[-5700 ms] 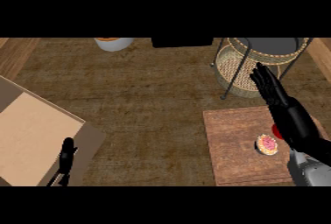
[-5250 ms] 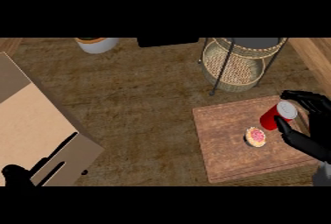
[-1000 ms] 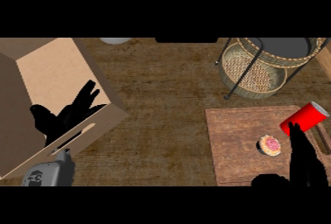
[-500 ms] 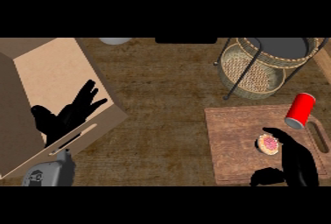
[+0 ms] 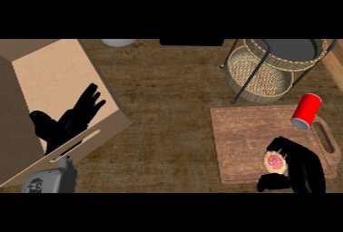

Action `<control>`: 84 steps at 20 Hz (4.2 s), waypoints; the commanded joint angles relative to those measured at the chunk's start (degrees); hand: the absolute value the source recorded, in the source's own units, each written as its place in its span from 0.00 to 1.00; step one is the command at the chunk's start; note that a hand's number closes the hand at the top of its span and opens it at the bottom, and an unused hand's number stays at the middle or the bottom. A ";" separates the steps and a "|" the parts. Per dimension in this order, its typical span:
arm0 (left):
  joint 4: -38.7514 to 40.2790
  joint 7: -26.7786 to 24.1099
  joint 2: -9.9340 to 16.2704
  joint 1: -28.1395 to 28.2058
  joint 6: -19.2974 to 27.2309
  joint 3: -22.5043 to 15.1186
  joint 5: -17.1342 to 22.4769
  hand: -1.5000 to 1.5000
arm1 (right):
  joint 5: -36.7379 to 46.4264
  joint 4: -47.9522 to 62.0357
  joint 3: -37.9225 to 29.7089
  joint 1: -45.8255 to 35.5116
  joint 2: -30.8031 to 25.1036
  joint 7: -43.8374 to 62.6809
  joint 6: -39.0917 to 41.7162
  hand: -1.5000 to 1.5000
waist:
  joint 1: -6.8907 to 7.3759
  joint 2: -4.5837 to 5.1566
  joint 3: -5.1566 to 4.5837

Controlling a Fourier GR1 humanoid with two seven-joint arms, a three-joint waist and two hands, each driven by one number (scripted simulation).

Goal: Pick the cupcake from the cutting board and place it in the tiered basket

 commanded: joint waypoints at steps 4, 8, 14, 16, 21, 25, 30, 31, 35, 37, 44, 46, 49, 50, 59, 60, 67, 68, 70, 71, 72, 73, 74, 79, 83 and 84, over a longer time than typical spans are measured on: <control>1.94 1.62 -1.37 -1.39 -0.24 -4.23 0.61 0.50 | -7.28 8.67 -8.01 -2.91 -15.16 -4.74 16.03 1.00 | 0.07 1.58 1.22; 0.81 2.65 -1.20 -0.66 -3.50 -2.10 1.40 0.50 | -16.31 13.28 -16.03 -4.03 -23.76 -14.27 22.61 1.00 | -0.05 1.26 1.26; 1.65 3.46 -1.39 -2.48 -0.88 -1.81 0.51 0.50 | -27.87 2.03 -23.80 -4.73 -23.09 -10.80 29.73 1.00 | -1.28 1.02 1.15; 0.41 2.64 -1.40 0.10 -2.38 -1.24 0.80 0.50 | -31.29 -2.64 -26.95 -2.09 -23.14 -9.63 31.46 1.00 | -1.34 0.88 1.14; 0.03 1.99 -0.66 1.57 -4.44 0.23 1.39 0.50 | -41.85 -12.99 -37.22 -6.09 -27.60 -4.55 36.46 1.00 | -1.85 0.65 1.06; 1.41 3.83 -0.99 -2.84 -3.23 -0.47 0.95 0.50 | -45.97 -18.21 -41.51 -8.28 -29.76 0.40 38.57 1.00 | -1.12 1.01 1.13; 1.30 2.75 -1.22 -1.41 -4.26 0.33 1.87 0.50 | -53.13 -22.95 -47.32 -11.52 -32.76 8.28 41.78 1.00 | -0.61 1.00 1.16; 0.00 2.49 -1.40 -0.04 -2.91 -2.73 1.02 0.50 | -52.82 -20.16 -44.09 -18.27 -36.76 11.88 40.86 1.00 | 0.34 1.14 1.13; -0.38 1.59 -1.40 0.69 -1.06 -4.95 0.70 0.50 | -51.08 -18.41 -39.85 -22.60 -39.51 14.70 41.33 1.00 | 0.44 1.17 1.17; 2.91 2.70 -1.40 -3.50 -2.23 -2.77 0.33 0.50 | -50.21 -11.33 -35.17 -29.68 -43.42 16.05 40.68 1.00 | 1.26 1.49 1.14; 3.97 1.60 -1.41 -3.14 -1.90 -4.79 1.33 0.50 | -48.64 -6.95 -22.47 -44.98 -42.50 27.91 35.67 1.00 | 2.32 1.70 1.06; 2.26 1.73 -1.41 -1.68 -3.41 -3.16 1.49 0.50 | -46.57 0.47 -19.85 -49.14 -41.55 24.76 35.08 1.00 | 2.55 1.67 1.11; 4.49 0.10 -1.40 -3.02 0.77 -6.71 0.34 0.50 | -41.81 7.34 -16.15 -53.83 -38.59 21.31 32.00 1.00 | 2.30 1.80 1.13; 3.86 2.92 -1.40 -4.31 -2.10 -3.55 0.97 0.50 | -40.91 7.08 -14.42 -56.89 -36.87 24.54 30.46 1.00 | 2.43 1.71 1.12; 4.41 0.26 -1.40 -3.15 -0.43 -5.88 1.45 0.50 | -33.83 29.66 -10.17 -68.00 -27.52 12.53 24.41 1.00 | 2.21 1.85 1.17; 6.24 -2.14 -1.40 -2.98 -3.09 -3.57 1.43 0.50 | -32.31 31.05 -9.47 -67.87 -25.90 10.21 22.09 1.00 | 2.20 1.95 1.17; 1.61 3.02 -1.39 -3.40 -2.33 -3.60 1.20 0.50 | -37.44 40.73 -15.61 -70.50 -14.84 7.27 13.03 1.00 | 2.26 1.95 1.30; 2.39 1.90 -1.39 -3.51 -2.63 -3.40 0.74 0.50 | -38.71 43.66 -16.61 -72.27 -15.35 5.69 14.88 1.00 | 2.26 2.01 1.27; 1.12 5.58 -0.85 -5.27 -3.36 -2.48 1.66 0.50 | -38.92 45.51 -15.99 -72.83 -13.07 1.77 14.80 0.00 | 2.00 1.79 1.27; 1.63 1.30 -1.40 -2.83 0.79 -6.75 0.82 0.50 | -39.36 48.88 -16.73 -73.46 -13.54 -1.80 15.66 0.00 | 2.15 1.97 1.26; 3.16 4.55 -1.40 -5.79 -2.24 -3.45 1.54 0.50 | -39.32 48.45 -15.85 -72.83 -10.11 -2.48 14.01 0.00 | 2.04 2.01 1.26; 3.43 0.43 -1.41 -1.32 -0.55 -6.32 1.49 0.50 | -39.48 50.68 -16.59 -74.55 -10.41 -4.22 13.93 0.00 | 2.20 1.98 1.23; 3.33 -1.67 -1.40 -0.70 1.70 -8.89 0.74 0.50 | -39.17 52.11 -16.71 -74.47 -9.23 -6.52 12.38 0.00 | 2.29 2.08 1.24; 4.33 -0.20 -1.40 -2.43 -1.03 -5.43 0.57 0.50 | -38.70 55.62 -17.81 -78.89 -8.00 -12.34 8.84 0.00 | 1.77 1.85 1.22; -0.58 2.95 -0.76 -0.39 -3.41 -4.14 2.16 0.50 | -37.98 55.70 -20.25 -79.20 -8.90 -15.16 0.71 0.00 | 1.73 1.58 1.23; 0.86 2.39 -1.39 -1.03 1.03 -7.81 1.74 0.50 | -36.82 57.70 -20.20 -81.38 -8.79 -13.69 -1.71 0.00 | 1.75 1.76 1.21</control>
